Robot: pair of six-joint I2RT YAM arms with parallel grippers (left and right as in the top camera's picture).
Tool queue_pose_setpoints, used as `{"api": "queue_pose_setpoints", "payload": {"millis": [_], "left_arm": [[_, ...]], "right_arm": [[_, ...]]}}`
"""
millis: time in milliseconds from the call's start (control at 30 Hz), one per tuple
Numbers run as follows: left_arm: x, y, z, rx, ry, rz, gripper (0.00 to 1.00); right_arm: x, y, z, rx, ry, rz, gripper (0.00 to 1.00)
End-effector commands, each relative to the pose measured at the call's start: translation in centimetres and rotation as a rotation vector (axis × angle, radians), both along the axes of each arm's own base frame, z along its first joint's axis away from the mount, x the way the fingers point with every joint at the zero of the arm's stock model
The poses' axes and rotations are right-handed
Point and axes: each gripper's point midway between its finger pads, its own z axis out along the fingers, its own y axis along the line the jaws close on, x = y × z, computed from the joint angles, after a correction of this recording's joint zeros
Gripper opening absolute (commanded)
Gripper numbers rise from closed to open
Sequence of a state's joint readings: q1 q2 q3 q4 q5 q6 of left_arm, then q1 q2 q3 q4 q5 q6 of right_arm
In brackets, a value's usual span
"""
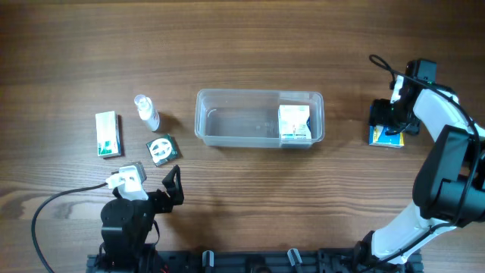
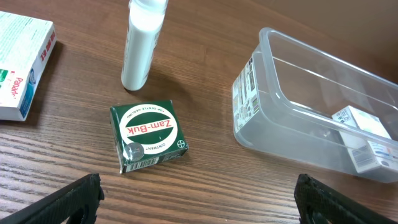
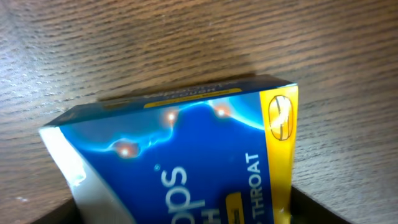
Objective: Pack container
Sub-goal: 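Grasp the blue VapoDrops box and carry it into the container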
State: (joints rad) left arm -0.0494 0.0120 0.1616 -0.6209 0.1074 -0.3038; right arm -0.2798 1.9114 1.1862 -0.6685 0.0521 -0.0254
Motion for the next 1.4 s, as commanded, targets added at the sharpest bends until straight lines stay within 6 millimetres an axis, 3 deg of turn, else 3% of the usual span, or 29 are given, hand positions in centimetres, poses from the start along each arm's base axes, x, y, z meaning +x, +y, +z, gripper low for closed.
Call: {"api": "queue_pose_setpoints", "payload": {"millis": [0, 100, 233, 300, 433, 500, 567, 667, 733, 800, 867, 1000, 1300, 1367], "left_arm": [[0.0, -0.1, 0.1, -0.003, -0.010, -0.007, 1.00], [0.0, -0.1, 0.1, -0.003, -0.010, -0.007, 1.00], [0.0, -0.1, 0.1, -0.003, -0.010, -0.007, 1.00], [0.0, -0.1, 0.1, -0.003, -0.011, -0.007, 1.00], [0.0, -0.1, 0.1, -0.003, -0.011, -0.007, 1.00], [0.0, -0.1, 0.1, -0.003, -0.010, -0.007, 1.00], [0.0, -0.1, 0.1, -0.003, -0.010, -0.007, 1.00], [0.0, -0.1, 0.1, -0.003, -0.010, -0.007, 1.00], [0.0, -0.1, 0.1, -0.003, -0.010, -0.007, 1.00], [0.0, -0.1, 0.1, -0.003, -0.011, -0.007, 1.00], [0.0, -0.1, 0.1, -0.003, -0.011, -0.007, 1.00], [0.0, -0.1, 0.1, -0.003, -0.010, -0.007, 1.00], [0.0, -0.1, 0.1, -0.003, -0.010, -0.007, 1.00], [0.0, -0.1, 0.1, -0.003, -0.010, -0.007, 1.00]], "right_arm": [[-0.7, 1.7, 0.1, 0.112, 0.018, -0.091, 0.68], [-1.4, 2.6, 1.7, 0.161, 0.033, -0.142, 0.64], [-2.0, 6.1, 8.3, 0.280, -0.058, -0.096, 0.61], [-3.1, 9.2, 13.3, 0.304, -0.155, -0.018, 0.60], [-5.2, 15.1, 20.5, 0.316, -0.346, 0.098, 0.60], [-6.2, 18.2, 22.9, 0.321, -0.425, 0.122, 0.59], [-6.7, 20.9, 23.7, 0.341, -0.453, 0.120, 0.59], [-6.4, 25.5, 23.1, 0.340, -0.470, 0.155, 0.58], [-5.4, 28.3, 21.3, 0.288, -0.467, 0.186, 0.58], [-4.3, 29.5, 19.5, 0.249, -0.458, 0.178, 0.58], [-2.3, 31.1, 16.4, 0.230, -0.432, 0.169, 0.57], [0.7, 32.5, 13.1, 0.205, -0.446, 0.157, 0.57], [0.2, 32.4, 6.8, 0.139, -0.297, 0.145, 0.58], [-0.1, 32.6, 6.3, 0.146, -0.272, 0.150, 0.58]]}}
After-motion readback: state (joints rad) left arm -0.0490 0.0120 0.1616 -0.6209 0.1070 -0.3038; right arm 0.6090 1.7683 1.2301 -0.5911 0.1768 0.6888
